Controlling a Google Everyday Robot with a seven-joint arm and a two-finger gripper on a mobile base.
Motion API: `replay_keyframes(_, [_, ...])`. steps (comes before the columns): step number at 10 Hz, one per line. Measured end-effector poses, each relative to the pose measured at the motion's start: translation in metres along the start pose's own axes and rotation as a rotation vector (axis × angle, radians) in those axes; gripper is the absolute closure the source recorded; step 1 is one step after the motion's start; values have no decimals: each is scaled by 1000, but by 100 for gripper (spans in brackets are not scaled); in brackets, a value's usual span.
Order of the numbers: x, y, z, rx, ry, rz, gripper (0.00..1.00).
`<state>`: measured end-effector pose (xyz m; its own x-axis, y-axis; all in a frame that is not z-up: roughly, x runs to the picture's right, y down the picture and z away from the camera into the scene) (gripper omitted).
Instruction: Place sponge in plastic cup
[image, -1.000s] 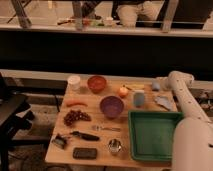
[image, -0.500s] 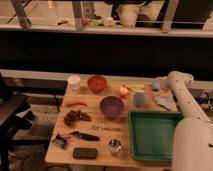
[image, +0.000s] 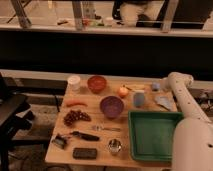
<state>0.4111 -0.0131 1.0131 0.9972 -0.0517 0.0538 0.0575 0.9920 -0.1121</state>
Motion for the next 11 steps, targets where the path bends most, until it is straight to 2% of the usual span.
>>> replay_keyframes(5, [5, 12, 8, -26, 26, -18, 49])
replay_keyframes(7, [4, 15, 11, -35, 32, -24, 55])
replay_keyframes(10, [2, 20, 14, -41, 35, -31, 92])
replay_keyframes(11, [2, 19, 14, -40, 34, -31, 97])
